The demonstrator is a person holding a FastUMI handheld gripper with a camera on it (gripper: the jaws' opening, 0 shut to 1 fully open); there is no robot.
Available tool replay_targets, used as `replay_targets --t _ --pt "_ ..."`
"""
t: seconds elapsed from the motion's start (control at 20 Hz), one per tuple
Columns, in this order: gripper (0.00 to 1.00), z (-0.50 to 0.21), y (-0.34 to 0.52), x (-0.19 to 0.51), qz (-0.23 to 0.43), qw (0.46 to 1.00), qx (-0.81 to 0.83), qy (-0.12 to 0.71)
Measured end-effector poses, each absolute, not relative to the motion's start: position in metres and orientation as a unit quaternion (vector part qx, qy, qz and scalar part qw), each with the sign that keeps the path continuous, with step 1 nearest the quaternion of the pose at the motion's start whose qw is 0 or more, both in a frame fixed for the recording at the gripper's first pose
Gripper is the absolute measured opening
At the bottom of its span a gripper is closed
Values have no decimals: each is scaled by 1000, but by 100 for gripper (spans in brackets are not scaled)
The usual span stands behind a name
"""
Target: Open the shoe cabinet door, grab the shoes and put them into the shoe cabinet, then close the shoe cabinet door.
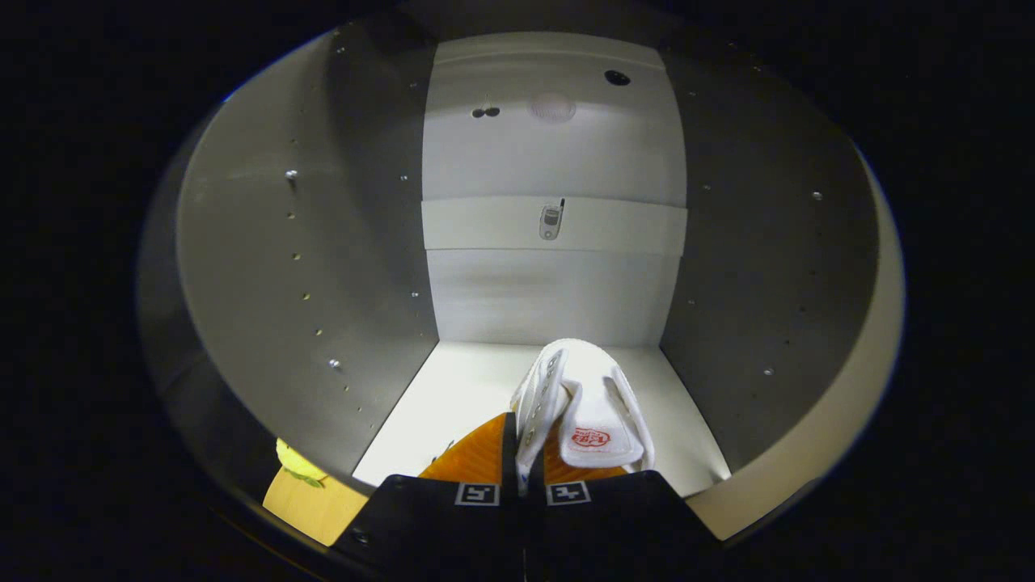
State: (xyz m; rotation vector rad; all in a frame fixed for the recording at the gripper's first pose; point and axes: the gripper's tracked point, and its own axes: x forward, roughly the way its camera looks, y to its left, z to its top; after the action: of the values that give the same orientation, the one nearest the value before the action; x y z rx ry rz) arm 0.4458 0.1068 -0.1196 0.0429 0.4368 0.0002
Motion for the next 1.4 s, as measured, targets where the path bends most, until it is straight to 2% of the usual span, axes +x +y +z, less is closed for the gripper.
replay_targets --t 0.4,0.7,0.8,0.85,0.9,0.95,1.0,1.05,1.1,1.2,1.25,1.4 --pt "6 -166 104 514 -17 968 -37 247" --pt "6 -183 101 519 -34 962 -59 265" --pt "10 -185 100 516 -42 959 -51 274" --pt "19 -185 104 512 -38 959 -36 277" --pt "22 -183 106 507 -37 959 -23 281" --pt "36 -180 107 503 -36 960 -16 279" --pt "44 -176 111 494 -31 959 -7 282" --pt "61 -171 114 484 -26 959 2 281" --pt "64 -166 118 477 -20 961 9 277" --pt "80 -152 121 459 -11 964 24 266" --pt "93 -144 121 448 -10 965 30 259" --pt "99 -118 117 416 -5 973 42 227"
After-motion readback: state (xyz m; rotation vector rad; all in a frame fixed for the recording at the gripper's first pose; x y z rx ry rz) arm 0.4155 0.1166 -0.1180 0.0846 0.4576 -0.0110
